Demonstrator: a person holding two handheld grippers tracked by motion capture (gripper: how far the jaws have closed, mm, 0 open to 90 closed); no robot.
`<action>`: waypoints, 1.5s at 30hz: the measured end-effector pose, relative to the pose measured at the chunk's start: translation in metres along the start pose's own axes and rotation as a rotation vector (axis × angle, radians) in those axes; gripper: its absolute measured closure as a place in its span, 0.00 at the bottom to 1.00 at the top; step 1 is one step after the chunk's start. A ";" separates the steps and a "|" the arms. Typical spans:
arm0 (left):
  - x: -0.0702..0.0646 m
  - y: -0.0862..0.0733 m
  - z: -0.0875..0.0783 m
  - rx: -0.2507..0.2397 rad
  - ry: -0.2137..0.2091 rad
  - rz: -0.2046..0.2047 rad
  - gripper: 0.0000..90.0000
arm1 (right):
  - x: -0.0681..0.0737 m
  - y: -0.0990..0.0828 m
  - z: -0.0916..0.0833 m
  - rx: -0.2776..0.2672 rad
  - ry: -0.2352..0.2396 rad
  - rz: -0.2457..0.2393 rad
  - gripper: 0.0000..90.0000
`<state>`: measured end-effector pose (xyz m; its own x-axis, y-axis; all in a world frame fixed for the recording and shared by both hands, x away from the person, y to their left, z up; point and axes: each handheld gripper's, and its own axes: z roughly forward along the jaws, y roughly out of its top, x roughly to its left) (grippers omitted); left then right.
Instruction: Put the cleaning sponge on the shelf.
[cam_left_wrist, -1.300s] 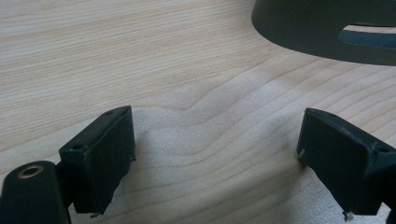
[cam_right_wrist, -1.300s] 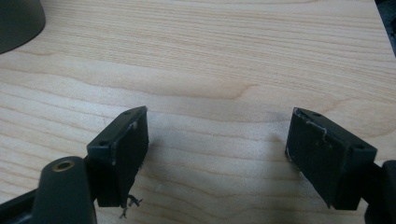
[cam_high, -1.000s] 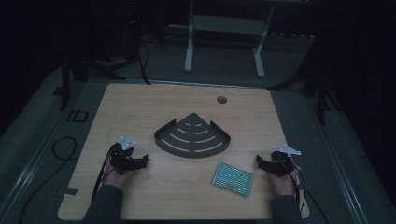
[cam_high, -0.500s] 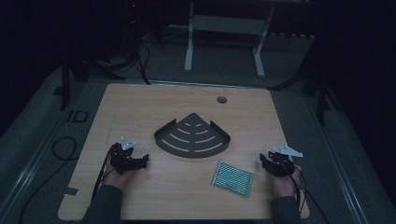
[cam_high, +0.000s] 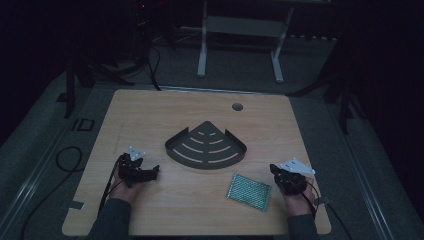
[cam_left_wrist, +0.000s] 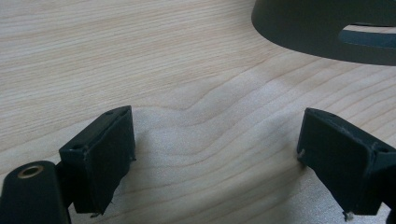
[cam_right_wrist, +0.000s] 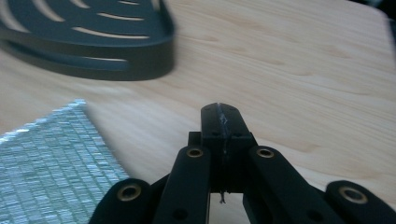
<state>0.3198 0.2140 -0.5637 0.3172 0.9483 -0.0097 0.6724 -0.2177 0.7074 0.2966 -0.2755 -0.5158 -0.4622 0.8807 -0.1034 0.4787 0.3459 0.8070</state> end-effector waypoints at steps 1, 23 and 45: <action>0.000 0.000 0.000 0.000 0.000 0.000 0.13 | 0.002 0.000 0.000 0.001 0.013 -0.003 1.00; 0.000 0.000 0.000 0.000 0.000 0.000 0.13 | 0.050 -0.008 0.010 0.114 0.262 -0.184 1.00; 0.000 0.000 0.000 0.000 0.001 0.000 0.13 | 0.008 -0.013 0.016 0.146 0.137 -0.049 1.00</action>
<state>0.3197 0.2140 -0.5637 0.3169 0.9484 -0.0093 0.6726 -0.2178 0.7072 0.2985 -0.2679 -0.5367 -0.5802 0.8128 -0.0518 0.5516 0.4389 0.7093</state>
